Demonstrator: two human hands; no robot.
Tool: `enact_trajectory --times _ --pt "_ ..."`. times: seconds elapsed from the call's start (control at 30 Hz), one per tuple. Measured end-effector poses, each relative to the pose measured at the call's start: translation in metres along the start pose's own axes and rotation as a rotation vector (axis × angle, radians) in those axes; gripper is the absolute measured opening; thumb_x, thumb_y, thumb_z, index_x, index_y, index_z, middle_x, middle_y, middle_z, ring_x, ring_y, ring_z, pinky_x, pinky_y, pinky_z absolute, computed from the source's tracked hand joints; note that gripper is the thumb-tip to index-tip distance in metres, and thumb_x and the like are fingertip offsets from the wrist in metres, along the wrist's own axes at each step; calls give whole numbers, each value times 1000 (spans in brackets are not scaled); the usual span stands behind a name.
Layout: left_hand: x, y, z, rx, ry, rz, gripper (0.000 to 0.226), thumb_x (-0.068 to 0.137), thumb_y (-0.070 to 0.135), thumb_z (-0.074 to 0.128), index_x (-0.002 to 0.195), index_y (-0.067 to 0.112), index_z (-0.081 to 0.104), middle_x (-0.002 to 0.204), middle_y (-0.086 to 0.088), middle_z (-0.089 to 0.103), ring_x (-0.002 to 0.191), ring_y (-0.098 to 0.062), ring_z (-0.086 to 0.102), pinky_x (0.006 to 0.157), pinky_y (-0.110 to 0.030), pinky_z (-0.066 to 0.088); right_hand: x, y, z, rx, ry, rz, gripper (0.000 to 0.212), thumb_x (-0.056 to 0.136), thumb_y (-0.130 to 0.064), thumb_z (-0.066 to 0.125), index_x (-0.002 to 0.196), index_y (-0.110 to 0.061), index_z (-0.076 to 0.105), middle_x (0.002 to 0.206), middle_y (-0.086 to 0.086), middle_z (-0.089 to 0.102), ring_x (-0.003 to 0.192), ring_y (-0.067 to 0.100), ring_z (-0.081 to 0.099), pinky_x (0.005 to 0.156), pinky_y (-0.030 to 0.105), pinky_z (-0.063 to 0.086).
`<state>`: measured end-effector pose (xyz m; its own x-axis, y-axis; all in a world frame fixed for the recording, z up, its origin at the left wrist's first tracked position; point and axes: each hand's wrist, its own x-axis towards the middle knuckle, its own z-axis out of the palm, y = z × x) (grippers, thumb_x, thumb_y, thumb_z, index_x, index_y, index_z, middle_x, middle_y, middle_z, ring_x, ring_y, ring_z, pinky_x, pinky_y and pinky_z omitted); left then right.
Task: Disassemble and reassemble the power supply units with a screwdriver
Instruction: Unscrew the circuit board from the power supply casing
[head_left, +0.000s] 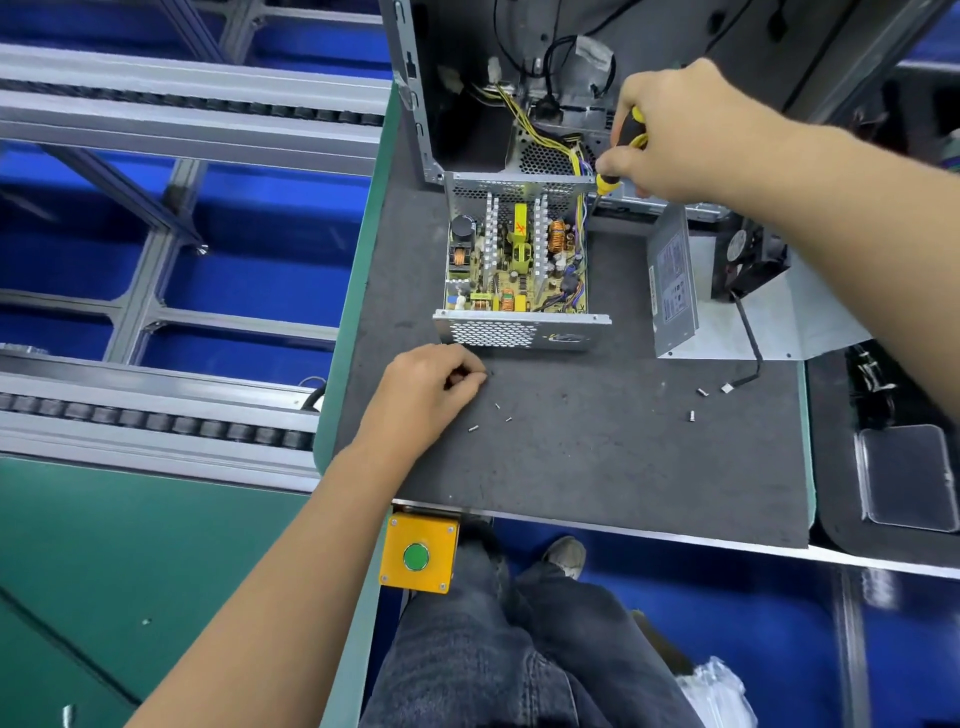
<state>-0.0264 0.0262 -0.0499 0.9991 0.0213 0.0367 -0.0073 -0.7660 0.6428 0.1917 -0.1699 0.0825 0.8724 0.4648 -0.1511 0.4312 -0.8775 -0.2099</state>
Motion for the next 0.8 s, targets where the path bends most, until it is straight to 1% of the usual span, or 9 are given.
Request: enact_trajectory --times 0.07,0.13,0.27,0.4,0.5,0.57,0.63,0.7,0.8 --pt "-3 -1 -3 31 40 32 6 89 12 73 94 10 76 90 -2 74 82 -20 65 81 -38 55 -2 0 0 7 10 -7 25 90 -37 66 96 -14 56 79 11 56 93 33 59 60 34 41" --pt "-7 -3 -6 -20 162 7 6 90 11 73 95 10 76 92 0 75 83 -14 66 81 -31 54 -5 2 0 5 5 -38 21 91 -33 64 97 -15 55 81 9 58 90 30 56 68 37 45" --pt "-9 -13 -20 -524 362 -365 12 94 18 65 87 23 74 83 10 74 74 -7 66 70 -17 50 -12 5 2 31 43 -101 10 87 -22 61 94 -17 55 89 6 61 87 25 53 79 34 46" --pt "-7 -25 -39 -1041 503 -563 20 102 17 56 86 16 69 81 2 69 68 -10 59 61 -19 47 -7 13 -2 -33 17 -6 29 89 -44 67 89 -16 61 70 7 65 96 23 50 76 38 48" --pt "-8 -30 -46 -1192 512 -608 20 103 20 55 88 14 66 76 1 65 64 -9 59 58 -19 47 -4 16 -4 -48 -19 113 48 89 -54 61 81 -7 60 58 8 67 94 24 53 75 39 49" --pt "-9 -29 -47 -1210 503 -622 15 101 18 58 92 12 67 77 1 67 66 -9 62 59 -19 49 -6 15 1 -51 67 133 56 92 -55 54 77 -1 56 69 18 60 90 34 54 69 39 45" --pt "-8 -26 -46 -1220 489 -636 10 98 15 63 94 10 70 80 -1 71 70 -11 65 62 -20 52 -11 17 7 -35 134 142 53 93 -50 53 81 1 57 77 22 53 95 40 49 69 40 38" --pt "-6 -22 -46 -1262 475 -648 7 94 12 67 93 10 73 83 -3 72 72 -12 68 65 -20 54 -16 26 7 43 192 192 43 90 -43 54 85 -2 63 80 24 58 103 43 48 75 42 41" --pt "2 -12 -48 -1348 433 -626 9 82 13 74 90 11 76 86 -6 74 76 -15 70 71 -22 56 -32 54 -1 149 422 312 37 78 -45 48 74 -11 63 72 16 58 88 35 55 81 36 42"
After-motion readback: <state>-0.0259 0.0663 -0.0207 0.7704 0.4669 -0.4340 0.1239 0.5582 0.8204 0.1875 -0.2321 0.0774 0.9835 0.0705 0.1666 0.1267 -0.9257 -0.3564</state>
